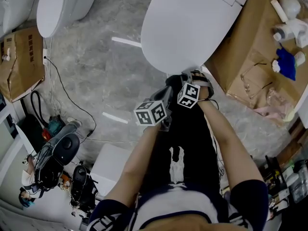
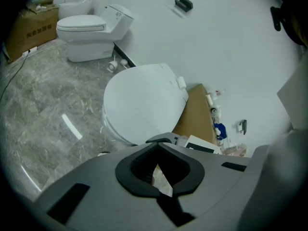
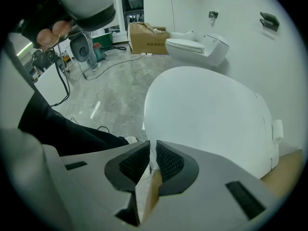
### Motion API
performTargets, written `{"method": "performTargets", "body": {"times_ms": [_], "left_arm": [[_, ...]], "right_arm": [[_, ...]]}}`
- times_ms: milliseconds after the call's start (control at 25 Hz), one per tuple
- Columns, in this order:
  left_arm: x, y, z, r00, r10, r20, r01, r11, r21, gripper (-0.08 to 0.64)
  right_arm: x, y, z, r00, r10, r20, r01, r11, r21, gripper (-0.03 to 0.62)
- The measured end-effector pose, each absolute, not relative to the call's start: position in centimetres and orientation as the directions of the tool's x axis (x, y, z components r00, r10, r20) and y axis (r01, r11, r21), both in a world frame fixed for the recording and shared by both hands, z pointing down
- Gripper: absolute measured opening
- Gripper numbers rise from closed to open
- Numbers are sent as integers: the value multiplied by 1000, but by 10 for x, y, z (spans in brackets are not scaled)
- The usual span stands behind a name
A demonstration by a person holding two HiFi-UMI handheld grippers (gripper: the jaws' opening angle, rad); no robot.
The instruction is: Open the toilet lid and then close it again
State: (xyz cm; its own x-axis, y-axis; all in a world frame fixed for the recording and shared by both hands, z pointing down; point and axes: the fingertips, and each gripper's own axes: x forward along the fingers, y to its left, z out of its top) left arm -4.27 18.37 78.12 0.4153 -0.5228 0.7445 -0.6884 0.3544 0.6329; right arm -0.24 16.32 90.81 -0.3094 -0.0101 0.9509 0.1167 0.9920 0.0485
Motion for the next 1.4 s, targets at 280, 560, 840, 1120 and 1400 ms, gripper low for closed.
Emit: {"method": "performTargets", "body": {"times_ms": [280,560,840,1120,1400], "left_arm": [[-46,182,778,417,-530,738,-682,354,640,6],[-47,185,778,420,-518,745,-706,329,627,6],[-56,161,753,397,-542,741,-774,237,588,6],[-66,120,664,398,-660,637,-793,101,600,6],[-55,103,575,452,-722,524,-781,-36,624,6]], "right_arm": [[-5,162,922,-293,14,956,47,999,0,35],[-5,156,921,-317,33,948,-49,998,-51,35],[-35,116,829,-598,-34,801,-460,832,-309,35],[-29,81,690,-755,-270,598,-595,667,-450,12],[-25,84,585,-779,-296,553,-562,720,-407,9]]}}
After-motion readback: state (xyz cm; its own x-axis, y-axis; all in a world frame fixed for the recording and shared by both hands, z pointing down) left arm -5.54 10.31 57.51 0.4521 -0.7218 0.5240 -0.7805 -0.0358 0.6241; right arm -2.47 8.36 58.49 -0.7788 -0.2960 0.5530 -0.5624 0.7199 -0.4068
